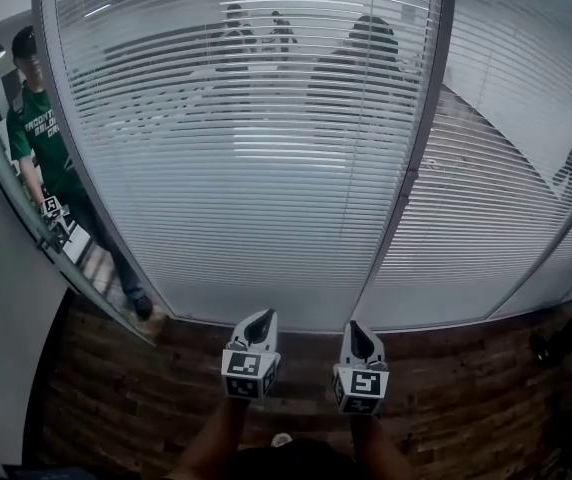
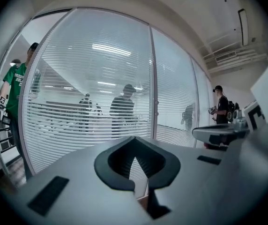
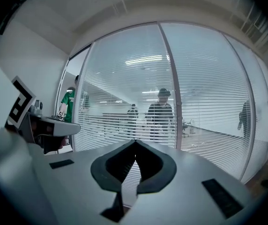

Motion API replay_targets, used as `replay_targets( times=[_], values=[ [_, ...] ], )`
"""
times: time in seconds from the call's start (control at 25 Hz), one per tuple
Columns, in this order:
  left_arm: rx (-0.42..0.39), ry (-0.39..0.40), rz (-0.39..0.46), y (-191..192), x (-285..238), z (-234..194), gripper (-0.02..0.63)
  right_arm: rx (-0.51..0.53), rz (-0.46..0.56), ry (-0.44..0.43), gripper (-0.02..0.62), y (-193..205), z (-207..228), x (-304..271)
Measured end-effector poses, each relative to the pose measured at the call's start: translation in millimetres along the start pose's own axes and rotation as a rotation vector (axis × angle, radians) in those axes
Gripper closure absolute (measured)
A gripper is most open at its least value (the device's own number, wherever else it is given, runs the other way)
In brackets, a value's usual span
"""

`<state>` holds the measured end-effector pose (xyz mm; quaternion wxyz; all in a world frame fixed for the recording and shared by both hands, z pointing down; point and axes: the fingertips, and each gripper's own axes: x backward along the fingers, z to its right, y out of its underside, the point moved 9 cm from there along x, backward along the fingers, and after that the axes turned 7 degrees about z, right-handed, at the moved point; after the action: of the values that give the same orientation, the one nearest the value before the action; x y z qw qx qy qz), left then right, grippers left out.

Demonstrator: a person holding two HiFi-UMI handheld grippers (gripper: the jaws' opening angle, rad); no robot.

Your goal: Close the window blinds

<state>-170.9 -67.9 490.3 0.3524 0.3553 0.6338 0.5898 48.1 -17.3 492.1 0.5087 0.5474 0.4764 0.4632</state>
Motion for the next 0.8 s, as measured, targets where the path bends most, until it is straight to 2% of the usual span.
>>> replay_targets(
  times=[0.48, 0.6, 0.8],
  values=[
    [0.016, 0.027, 0.001, -3.6, -26.3, -11.7, 0.611, 0.011, -0.032, 0.045, 0.594, -7.1, 3.2, -25.0],
    [-0.001, 0.034, -0.002, -0.8, -39.5, -13.9, 0.611, 0.009, -0.013, 0.033, 0.594, -6.8, 9.5, -36.7],
    [0.003, 0.002, 0.002, -15.2, -63.6, -9.6, 0.611, 0.013, -0.018, 0.011, 0.593, -17.0, 26.3, -58.3]
  ],
)
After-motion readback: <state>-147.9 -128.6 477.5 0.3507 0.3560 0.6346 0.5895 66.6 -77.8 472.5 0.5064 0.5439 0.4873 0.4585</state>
